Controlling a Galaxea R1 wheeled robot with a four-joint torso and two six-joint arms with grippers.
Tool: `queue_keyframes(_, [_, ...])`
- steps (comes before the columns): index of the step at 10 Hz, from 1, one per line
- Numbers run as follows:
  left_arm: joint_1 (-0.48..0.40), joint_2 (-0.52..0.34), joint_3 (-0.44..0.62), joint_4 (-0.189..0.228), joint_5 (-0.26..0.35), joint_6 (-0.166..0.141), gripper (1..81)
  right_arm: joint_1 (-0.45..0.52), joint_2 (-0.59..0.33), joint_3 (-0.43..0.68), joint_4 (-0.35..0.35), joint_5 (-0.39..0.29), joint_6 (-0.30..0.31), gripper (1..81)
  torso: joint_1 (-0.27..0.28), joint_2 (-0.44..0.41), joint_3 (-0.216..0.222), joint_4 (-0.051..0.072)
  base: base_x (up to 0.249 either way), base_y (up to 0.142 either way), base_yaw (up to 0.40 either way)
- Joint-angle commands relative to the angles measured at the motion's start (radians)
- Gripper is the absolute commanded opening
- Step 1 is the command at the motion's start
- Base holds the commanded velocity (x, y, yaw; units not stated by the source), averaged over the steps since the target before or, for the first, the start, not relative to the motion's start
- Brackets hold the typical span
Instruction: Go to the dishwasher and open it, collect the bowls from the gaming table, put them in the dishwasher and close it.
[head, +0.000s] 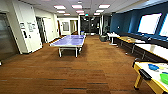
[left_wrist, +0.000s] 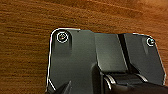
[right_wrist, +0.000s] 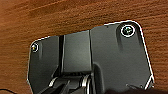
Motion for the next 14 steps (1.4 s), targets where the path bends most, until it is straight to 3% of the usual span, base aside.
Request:
queue_keyframes(1, [-0.048,-0.004,-0.003,0.010,0.044,0.010,81.1,0.042,-0.009,-0.005,-0.001,-0.061,-0.004,81.1,0.000,0.000,0.000,0.000,0.000,0.000,0.000])
queue_keyframes(14, [-0.048,-0.001,-0.001,0.027,0.046,0.013,81.1,0.035,-0.006,-0.006,-0.001,-0.048,-0.005,81.1,0.000,0.000,0.000,0.000,0.000,0.000,-0.340])
